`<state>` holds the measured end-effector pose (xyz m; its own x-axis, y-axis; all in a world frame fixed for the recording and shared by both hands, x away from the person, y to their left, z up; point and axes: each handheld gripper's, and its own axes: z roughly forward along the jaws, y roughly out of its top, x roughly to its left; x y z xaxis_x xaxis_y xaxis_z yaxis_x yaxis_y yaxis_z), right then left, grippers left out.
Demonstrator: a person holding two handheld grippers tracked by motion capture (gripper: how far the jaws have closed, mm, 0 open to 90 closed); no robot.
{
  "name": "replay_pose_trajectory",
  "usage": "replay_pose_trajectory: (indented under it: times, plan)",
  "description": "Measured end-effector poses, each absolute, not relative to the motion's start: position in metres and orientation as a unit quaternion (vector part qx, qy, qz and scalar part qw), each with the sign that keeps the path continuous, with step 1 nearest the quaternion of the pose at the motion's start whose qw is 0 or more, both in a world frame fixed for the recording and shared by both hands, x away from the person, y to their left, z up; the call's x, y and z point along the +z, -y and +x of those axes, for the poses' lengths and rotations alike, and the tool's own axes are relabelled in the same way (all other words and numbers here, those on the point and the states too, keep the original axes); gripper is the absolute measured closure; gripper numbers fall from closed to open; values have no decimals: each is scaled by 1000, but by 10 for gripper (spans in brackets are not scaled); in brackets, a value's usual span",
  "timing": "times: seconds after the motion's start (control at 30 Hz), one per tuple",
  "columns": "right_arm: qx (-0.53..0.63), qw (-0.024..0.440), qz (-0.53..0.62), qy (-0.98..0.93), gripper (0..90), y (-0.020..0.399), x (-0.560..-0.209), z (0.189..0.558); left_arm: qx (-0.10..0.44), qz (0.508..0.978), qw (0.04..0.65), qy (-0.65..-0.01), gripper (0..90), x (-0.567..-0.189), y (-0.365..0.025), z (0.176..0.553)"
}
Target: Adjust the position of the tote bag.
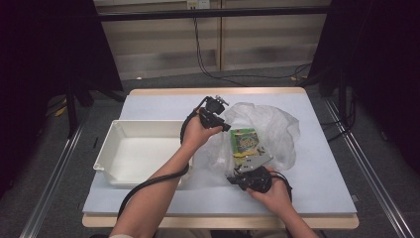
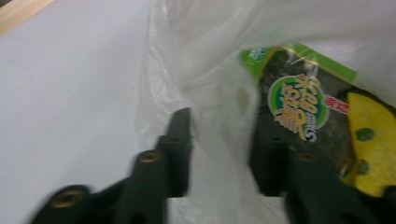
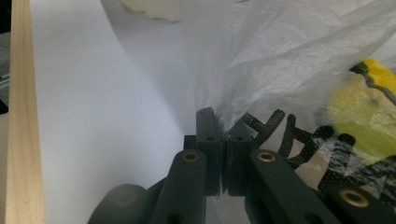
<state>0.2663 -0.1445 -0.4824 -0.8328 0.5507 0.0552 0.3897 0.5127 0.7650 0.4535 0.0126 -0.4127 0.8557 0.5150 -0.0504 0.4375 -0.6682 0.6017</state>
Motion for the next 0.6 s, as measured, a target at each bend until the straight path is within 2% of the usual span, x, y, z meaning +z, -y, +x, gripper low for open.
replay_pose_trajectory:
  times: [0.03, 0.07, 0.13, 0.23, 0.3, 0.33, 0.37, 0.4, 0.47, 0.6]
  plan:
    - [409, 96, 270, -866, 868, 144, -483, 266, 57, 911, 313, -263, 762, -415, -11, 456]
    - [407, 95, 270, -868, 844, 143, -482, 265, 52, 911, 316, -259, 793, -416, -11, 457]
    - [407, 103, 271, -866, 740, 142, -480, 264, 46, 912, 317, -256, 831, -416, -10, 456]
    - [412, 131, 276, -858, 527, 143, -471, 264, 44, 915, 318, -245, 842, -414, -9, 451]
    - [418, 132, 283, -853, 507, 145, -468, 265, 44, 913, 321, -246, 846, -414, -9, 450]
    - [425, 138, 299, -843, 378, 149, -462, 268, 38, 914, 324, -242, 850, -411, -11, 448]
    - [425, 138, 299, -843, 378, 149, -462, 268, 38, 914, 324, -242, 851, -411, -11, 448]
    - [426, 152, 306, -837, 308, 151, -459, 271, 39, 914, 326, -237, 851, -410, -11, 446]
    - [429, 164, 314, -831, 243, 153, -456, 275, 41, 916, 323, -235, 852, -409, -11, 445]
    - [425, 176, 330, -824, 186, 153, -455, 283, 37, 917, 322, -231, 860, -409, -11, 444]
